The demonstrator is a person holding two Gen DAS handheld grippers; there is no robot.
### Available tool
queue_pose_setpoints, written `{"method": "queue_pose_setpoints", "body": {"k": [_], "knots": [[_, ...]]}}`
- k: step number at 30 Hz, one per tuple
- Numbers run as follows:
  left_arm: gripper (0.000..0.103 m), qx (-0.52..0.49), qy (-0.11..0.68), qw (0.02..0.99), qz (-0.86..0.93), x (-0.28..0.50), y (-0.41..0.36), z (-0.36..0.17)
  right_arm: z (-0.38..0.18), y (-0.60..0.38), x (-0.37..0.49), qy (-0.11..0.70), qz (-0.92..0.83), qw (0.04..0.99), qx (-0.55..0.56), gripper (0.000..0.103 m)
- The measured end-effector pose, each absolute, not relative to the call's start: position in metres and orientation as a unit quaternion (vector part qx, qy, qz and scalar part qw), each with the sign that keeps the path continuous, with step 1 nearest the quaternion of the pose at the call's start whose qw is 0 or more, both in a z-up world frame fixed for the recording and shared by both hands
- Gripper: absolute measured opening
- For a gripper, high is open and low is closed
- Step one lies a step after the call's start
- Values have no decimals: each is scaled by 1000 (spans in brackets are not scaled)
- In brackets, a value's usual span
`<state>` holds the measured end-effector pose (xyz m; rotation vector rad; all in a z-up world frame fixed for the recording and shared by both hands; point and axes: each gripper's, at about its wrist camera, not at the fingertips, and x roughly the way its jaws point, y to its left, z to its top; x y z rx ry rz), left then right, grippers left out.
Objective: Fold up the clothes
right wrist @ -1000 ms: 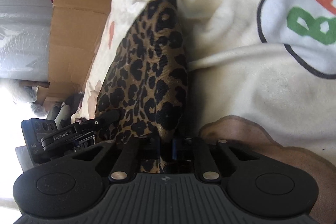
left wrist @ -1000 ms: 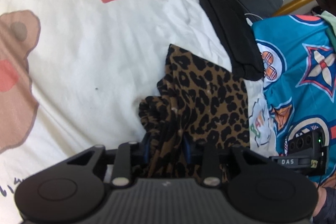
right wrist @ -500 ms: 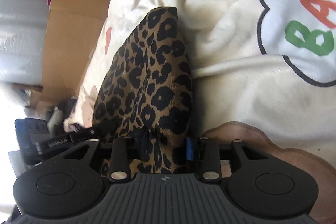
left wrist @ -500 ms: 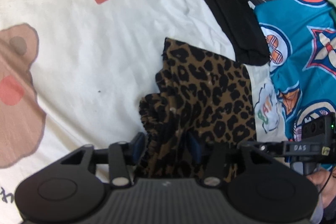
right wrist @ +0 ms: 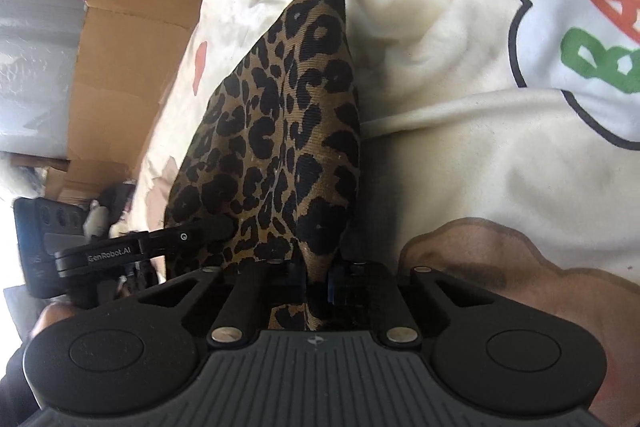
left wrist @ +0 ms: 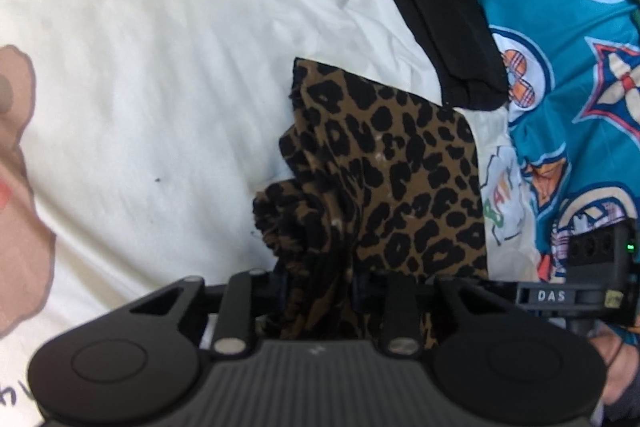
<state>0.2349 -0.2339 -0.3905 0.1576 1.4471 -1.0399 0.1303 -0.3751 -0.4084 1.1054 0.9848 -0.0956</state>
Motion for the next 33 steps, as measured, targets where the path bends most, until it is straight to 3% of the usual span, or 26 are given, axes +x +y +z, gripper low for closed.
{"method": "queue_pose_setpoints", "body": {"k": [12,33], "knots": [[25,98,605,682,-400,209,-226,-336,-336,-355,145,472,-38,773,422,5],[24,40,478,798,-366,175,-173,-110,-92,-312,145,372,-1,878,302,5]]}}
